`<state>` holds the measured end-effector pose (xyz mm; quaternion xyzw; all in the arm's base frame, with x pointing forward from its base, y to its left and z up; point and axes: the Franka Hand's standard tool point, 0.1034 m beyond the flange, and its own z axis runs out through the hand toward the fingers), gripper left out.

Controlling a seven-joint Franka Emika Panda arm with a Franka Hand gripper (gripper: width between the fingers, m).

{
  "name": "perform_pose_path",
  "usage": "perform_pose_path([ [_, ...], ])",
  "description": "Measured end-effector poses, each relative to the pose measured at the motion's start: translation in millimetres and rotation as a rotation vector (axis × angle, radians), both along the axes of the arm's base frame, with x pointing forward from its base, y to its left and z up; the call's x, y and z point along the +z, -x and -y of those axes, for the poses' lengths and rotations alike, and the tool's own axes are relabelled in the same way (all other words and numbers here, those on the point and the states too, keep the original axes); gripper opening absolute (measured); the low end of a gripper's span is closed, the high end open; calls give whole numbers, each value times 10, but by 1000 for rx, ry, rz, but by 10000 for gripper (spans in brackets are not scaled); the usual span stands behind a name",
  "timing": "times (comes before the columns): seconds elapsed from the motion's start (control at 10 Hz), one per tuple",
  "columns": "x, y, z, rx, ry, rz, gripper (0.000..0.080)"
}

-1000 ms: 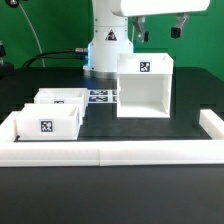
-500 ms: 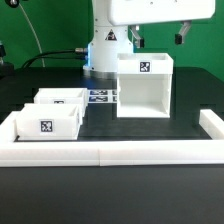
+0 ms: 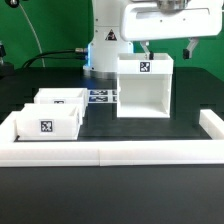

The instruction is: Assemble drawer

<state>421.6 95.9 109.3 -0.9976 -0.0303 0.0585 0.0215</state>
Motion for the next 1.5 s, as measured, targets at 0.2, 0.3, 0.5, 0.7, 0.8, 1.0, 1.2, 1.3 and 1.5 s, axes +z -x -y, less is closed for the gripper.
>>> perform_pose_path([
  [0.2,-31,45,43,-26,5,-11,625],
  [0.3,-38,52,71,-55,9,-18,625],
  [0.5,-36,48,66,-51,8,-16,268],
  [0.7,-36,48,66,-51,8,-16,132],
  [0.8,-34,44,66,-51,8,-14,36],
  [1.0,-34,43,66,-51,8,-14,36],
  [1.2,-34,43,66,-51,8,-14,36],
  [1.3,-34,43,66,-51,8,-14,36],
  [1.5,-36,-71,88,-40,2,-7,36],
])
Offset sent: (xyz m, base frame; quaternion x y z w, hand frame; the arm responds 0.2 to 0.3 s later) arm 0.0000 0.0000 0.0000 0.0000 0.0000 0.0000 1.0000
